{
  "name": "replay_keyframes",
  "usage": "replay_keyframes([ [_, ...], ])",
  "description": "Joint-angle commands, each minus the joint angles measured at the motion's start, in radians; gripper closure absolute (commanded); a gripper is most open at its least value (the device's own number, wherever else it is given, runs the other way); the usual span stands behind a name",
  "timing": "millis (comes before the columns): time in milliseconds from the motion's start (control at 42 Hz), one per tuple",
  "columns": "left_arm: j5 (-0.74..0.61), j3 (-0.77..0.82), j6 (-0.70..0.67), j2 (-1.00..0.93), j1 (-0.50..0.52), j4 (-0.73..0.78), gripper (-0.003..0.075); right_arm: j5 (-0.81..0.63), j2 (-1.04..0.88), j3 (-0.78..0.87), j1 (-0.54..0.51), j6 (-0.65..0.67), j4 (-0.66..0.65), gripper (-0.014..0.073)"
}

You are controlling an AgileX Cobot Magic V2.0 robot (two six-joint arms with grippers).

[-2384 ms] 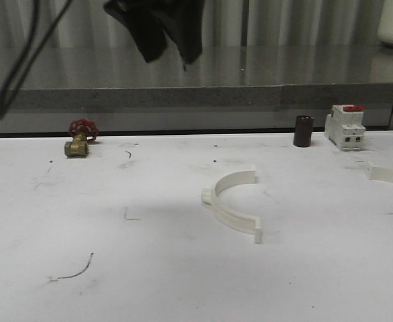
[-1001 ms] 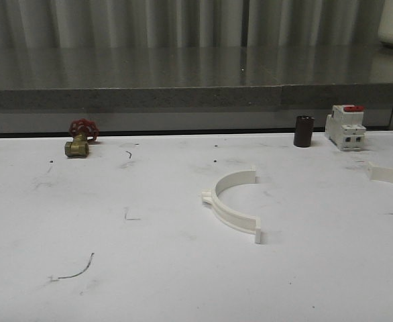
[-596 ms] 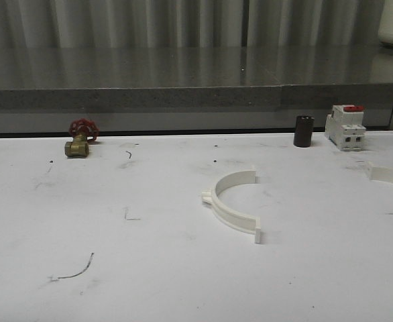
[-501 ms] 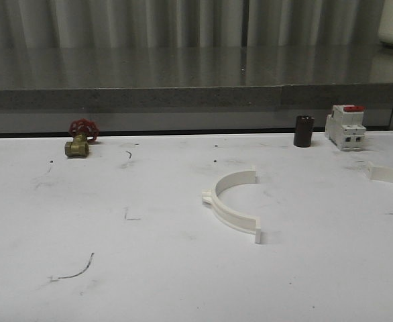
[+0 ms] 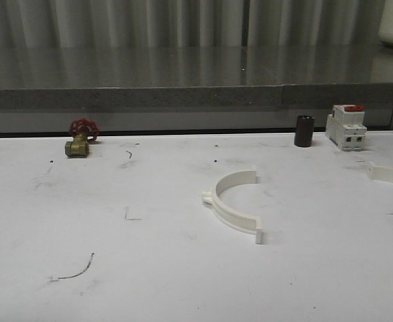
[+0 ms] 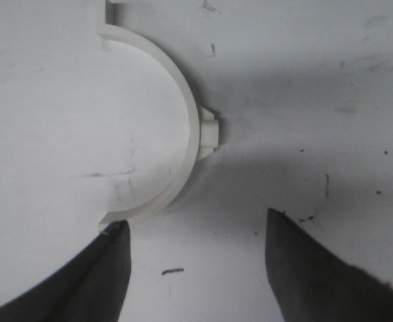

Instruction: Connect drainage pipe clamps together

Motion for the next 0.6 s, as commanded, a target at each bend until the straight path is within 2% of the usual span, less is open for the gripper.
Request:
replay_keyframes([
  [0, -0.060, -0.025, -0.003, -0.004, 0.001, -0.003, 0.0384, -0.048, 0.029, -0.052, -0.007, -0.009, -0.017, 0.0126],
  [572, -0.060, -0.025, -0.003, -0.004, 0.001, -0.003, 0.0384, -0.142, 0.212, -0.071, -0.007, -0.009, -0.016, 0.0126],
])
